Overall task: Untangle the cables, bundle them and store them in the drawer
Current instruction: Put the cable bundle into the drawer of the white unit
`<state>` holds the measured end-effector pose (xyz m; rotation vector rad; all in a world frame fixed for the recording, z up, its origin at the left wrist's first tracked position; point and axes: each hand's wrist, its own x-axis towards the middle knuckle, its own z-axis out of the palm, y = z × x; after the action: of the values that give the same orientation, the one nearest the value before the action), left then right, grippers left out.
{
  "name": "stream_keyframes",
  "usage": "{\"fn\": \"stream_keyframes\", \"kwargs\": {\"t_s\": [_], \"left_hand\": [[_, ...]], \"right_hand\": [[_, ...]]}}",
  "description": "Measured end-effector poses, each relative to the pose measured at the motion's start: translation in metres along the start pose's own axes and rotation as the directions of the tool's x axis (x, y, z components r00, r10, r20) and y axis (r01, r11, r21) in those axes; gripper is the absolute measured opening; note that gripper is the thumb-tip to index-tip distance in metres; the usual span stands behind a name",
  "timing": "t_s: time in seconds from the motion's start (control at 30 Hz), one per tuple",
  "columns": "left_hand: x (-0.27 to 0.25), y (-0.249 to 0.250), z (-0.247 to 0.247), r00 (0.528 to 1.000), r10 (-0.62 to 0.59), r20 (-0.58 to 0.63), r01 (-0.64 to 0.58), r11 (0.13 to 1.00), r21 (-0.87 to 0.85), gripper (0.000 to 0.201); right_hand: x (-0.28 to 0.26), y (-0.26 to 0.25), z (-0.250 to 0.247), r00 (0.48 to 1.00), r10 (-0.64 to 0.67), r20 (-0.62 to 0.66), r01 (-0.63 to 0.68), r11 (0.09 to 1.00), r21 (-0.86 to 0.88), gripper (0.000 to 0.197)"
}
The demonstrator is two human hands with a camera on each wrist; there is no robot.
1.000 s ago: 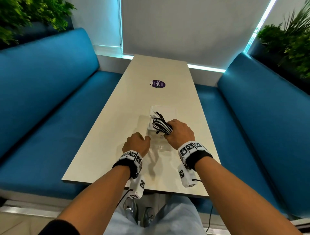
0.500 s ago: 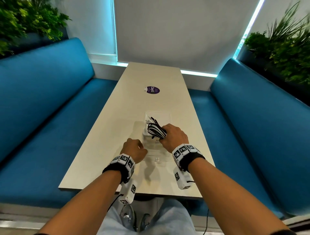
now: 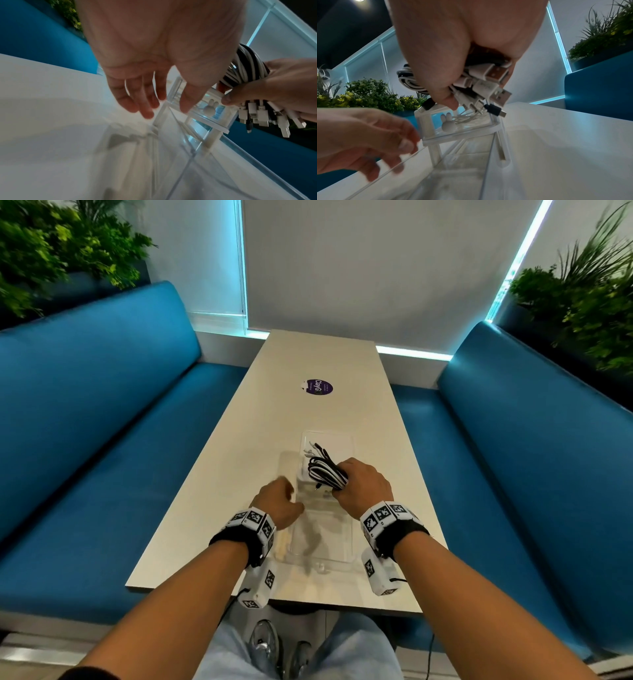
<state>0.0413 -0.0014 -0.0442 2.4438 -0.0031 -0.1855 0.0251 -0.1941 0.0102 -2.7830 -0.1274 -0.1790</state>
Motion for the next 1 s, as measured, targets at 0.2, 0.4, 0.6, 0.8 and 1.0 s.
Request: {"fn": "stream_keyframes", "kwargs": {"t_s": [0.2,0.4,0.6,0.8,1.0], "left_hand": [[0.004,0.008,0.003,0.977,0.190,0.097,-0.173,0.971,-0.168,0.105],[0.005,0.007,0.014,0.989,0.145,0.037,-0.136,0.976,-0.170,0.100],[0.004,0.005,0.012,0.986,0.156,0.060,-0.144,0.976,-0.164,0.103],[0.002,0.010,0.007,0.981,0.161,0.106,-0.144,0.977,-0.156,0.105],[-0.001,0.009,0.006,0.982,0.131,0.139,-0.107,0.980,-0.169,0.117]], "right_hand": [[0.003,0.002,0.001,1.000,0.001,0.005,-0.001,1.000,-0.012,0.027],[0.005,0.003,0.000,1.000,-0.004,0.018,0.004,1.000,-0.009,0.028],[0.006,0.001,-0.005,0.998,-0.003,0.065,0.003,1.000,-0.001,0.029],[-0.017,0.001,-0.012,0.968,-0.163,0.192,0.192,0.971,-0.145,0.033],[-0.044,0.010,0.004,0.910,0.121,0.396,0.039,0.927,-0.372,0.084]]}}
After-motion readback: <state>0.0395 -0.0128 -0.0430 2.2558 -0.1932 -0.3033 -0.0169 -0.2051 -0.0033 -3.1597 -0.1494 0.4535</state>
